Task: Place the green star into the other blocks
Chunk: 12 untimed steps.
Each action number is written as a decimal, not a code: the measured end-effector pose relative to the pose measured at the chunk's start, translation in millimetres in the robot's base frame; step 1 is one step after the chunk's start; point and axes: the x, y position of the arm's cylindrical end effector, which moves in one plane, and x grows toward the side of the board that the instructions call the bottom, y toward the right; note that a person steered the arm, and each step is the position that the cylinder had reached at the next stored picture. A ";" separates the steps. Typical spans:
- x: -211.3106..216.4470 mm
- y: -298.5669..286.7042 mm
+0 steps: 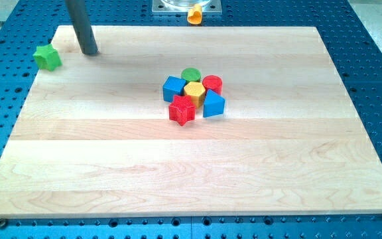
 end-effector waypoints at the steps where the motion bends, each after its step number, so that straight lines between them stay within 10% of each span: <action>1: -3.9 -50.5; 10: 152.4 -69.0; 12: 181.4 11.3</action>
